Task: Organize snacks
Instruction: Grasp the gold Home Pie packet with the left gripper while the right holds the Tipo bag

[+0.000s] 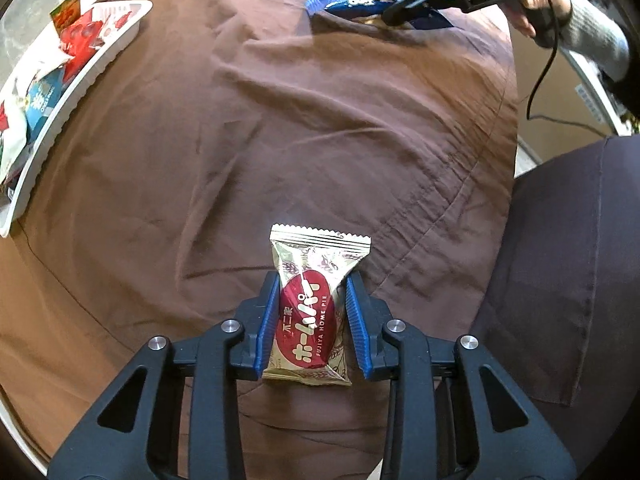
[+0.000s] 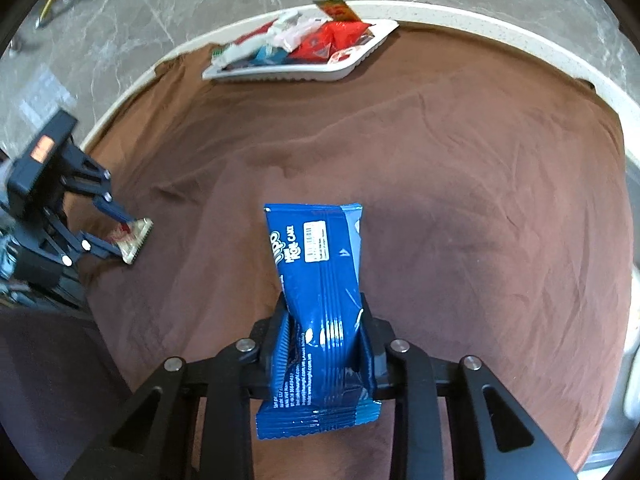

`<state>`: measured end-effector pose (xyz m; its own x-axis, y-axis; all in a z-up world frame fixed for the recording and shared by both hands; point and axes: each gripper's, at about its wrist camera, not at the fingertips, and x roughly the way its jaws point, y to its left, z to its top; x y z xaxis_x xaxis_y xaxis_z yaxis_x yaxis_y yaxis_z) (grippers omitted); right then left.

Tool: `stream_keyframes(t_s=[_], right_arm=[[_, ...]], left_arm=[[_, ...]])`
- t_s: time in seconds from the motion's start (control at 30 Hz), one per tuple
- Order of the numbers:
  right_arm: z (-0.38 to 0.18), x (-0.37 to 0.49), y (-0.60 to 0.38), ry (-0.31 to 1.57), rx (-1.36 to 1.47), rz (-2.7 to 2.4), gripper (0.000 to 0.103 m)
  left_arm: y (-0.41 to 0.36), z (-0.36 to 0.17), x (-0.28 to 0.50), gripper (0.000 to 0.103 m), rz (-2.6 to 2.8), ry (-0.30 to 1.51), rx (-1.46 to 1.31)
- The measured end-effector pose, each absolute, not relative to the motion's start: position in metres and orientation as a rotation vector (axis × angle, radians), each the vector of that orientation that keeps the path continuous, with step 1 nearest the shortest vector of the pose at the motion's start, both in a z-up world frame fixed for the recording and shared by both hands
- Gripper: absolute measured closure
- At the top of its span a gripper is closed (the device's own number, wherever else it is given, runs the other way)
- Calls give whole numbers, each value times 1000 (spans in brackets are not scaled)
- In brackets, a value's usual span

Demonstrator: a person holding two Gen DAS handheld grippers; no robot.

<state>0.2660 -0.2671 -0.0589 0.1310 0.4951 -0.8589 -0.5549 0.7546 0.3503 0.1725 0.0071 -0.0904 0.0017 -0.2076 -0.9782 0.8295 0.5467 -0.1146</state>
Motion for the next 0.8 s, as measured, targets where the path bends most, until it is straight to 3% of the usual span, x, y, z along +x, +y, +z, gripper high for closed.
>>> stream_keyframes(t_s=[0.8], right_arm=[[-27,293,-260,1199,156,806,72]], left_arm=[[61,-39,231,73,-779,1256,146]])
